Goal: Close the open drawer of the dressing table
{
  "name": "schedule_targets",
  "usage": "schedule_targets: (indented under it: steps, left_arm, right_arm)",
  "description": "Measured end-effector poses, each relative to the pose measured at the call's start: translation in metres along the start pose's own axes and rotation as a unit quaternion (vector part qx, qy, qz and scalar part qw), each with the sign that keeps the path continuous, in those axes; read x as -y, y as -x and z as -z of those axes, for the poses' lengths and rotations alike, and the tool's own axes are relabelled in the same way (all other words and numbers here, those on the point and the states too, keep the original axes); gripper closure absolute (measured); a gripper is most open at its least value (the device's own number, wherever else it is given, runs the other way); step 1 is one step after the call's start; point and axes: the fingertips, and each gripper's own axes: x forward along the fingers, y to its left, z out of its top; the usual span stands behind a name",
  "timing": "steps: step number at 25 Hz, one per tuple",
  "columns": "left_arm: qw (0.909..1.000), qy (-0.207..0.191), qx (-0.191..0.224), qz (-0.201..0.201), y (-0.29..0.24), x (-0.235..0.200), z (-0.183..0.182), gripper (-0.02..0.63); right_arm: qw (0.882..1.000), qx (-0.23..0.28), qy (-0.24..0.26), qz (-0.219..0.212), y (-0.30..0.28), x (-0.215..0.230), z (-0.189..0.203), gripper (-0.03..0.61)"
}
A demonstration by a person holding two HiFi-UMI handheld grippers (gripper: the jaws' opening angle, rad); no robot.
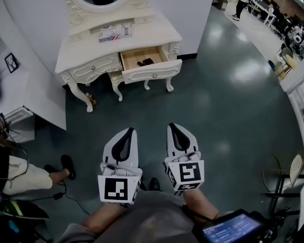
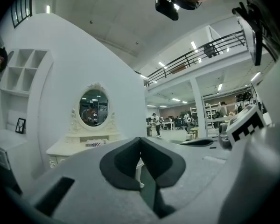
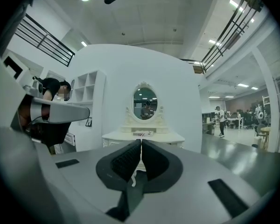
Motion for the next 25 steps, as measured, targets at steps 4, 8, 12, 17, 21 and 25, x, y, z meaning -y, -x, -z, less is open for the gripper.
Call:
schedule_targets:
  steps: [4, 8, 12, 17, 21, 25]
  left_arm:
    - [1.0, 0.0, 0.0, -0.006, -0.017, -0.013, 0.005, 0.598]
    - [1.0, 0.002, 0.0, -0.006, -0.038, -0.033, 0.012, 0.598]
    - [0.9999, 0.015, 0.0, -0.009, -0.072, -0.066, 0.018, 0.598]
    - [0.9996, 0.02, -0.017, -0.006, -0.116, -0.101, 0.032, 0.598]
    - [0.9996, 0.019, -0.023, 0.001, -0.154, -0.13, 0.034, 0.598]
    - [0.9995, 0.015, -0.023, 0.013, -0.187, -0.155, 0.03, 0.598]
  right_arm:
    - [1.0, -0.001, 0.005, -0.001, -0.022, 0.005, 0.001, 0.565]
    - [1.0, -0.004, 0.011, 0.004, -0.05, 0.008, 0.004, 0.565]
    - [1.0, -0.008, 0.014, 0.006, -0.093, 0.008, 0.008, 0.565]
    - [1.0, -0.02, 0.011, 0.011, -0.15, 0.014, 0.016, 0.565]
    - [0.999, -0.029, 0.006, 0.021, -0.193, 0.02, 0.016, 0.565]
    - [0.999, -0.027, 0.007, 0.037, -0.23, 0.028, 0.008, 0.565]
